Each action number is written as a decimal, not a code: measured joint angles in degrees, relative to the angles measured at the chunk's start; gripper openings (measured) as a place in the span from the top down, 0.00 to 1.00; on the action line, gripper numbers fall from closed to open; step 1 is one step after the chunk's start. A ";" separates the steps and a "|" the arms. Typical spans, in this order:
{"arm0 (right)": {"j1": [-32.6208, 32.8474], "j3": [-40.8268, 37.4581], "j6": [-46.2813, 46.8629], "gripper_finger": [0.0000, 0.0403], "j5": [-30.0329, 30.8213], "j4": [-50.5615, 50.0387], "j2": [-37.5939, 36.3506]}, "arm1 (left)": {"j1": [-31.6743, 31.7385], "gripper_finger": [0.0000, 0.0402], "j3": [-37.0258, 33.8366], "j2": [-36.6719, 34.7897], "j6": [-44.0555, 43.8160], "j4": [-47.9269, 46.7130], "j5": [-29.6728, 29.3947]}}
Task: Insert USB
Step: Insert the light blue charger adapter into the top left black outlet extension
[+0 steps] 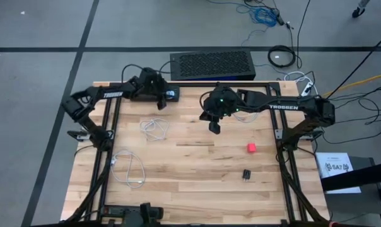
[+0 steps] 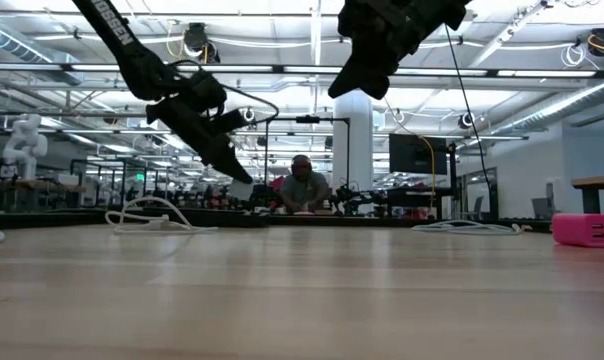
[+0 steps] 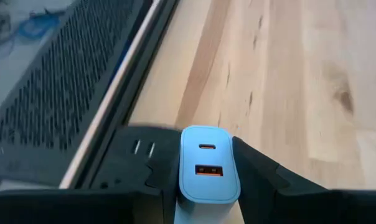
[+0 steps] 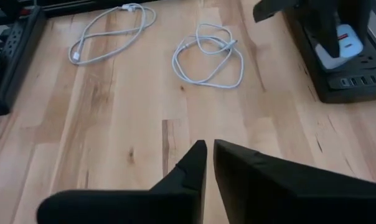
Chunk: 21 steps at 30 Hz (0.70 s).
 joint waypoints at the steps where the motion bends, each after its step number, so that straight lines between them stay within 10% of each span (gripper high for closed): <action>1: 0.00 0.00 -0.24 0.95 0.00 -0.02 0.00 | 0.48 0.69 -0.02 0.30 -0.02 0.16 0.17; 21: 0.00 -0.02 -1.51 0.94 -0.07 1.22 0.02 | 1.26 0.69 0.04 4.50 -0.24 6.60 1.27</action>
